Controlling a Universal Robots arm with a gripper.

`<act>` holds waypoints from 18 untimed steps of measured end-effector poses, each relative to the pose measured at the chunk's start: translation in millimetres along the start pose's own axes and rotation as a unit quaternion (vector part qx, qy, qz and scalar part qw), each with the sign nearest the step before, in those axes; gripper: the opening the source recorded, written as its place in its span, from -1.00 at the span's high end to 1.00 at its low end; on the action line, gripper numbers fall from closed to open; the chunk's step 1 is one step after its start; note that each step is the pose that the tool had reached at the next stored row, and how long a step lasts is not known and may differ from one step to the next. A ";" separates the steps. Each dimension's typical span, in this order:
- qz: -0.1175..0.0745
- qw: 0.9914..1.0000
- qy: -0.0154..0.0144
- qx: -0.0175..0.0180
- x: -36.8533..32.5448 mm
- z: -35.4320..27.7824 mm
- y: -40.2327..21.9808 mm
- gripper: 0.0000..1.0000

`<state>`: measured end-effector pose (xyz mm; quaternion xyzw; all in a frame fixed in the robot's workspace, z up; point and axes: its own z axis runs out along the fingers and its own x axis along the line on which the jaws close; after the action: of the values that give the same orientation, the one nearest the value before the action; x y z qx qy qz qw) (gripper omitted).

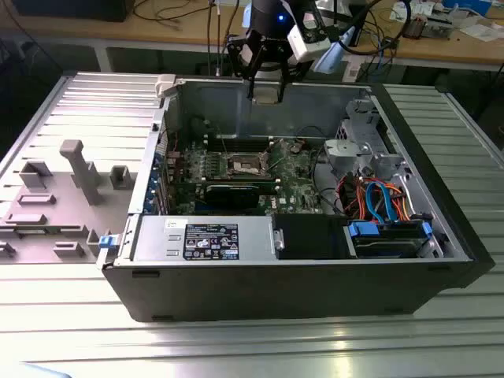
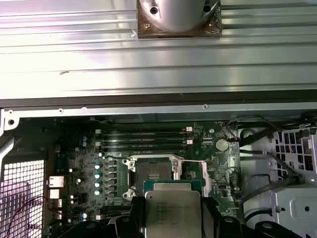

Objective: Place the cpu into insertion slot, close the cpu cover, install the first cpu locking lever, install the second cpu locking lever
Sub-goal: 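Place the cpu into insertion slot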

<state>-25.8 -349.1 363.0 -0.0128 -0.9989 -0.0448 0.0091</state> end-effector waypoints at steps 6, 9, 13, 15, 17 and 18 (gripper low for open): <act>0.000 1.000 0.000 0.000 0.0 0.1 -0.1 -0.09; 0.000 1.000 0.000 0.000 0.1 0.7 -0.8 -0.09; 0.000 1.000 0.000 0.000 0.1 2.3 -1.7 -0.09; 0.000 1.000 0.000 0.000 0.1 2.7 -1.9 -0.09; 0.000 1.000 0.000 0.000 0.1 3.1 -2.0 -0.09; 0.000 1.000 0.000 0.000 0.1 3.2 -2.0 -0.09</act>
<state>-26.0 -350.8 359.6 -0.0128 -0.9989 -0.0448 0.0091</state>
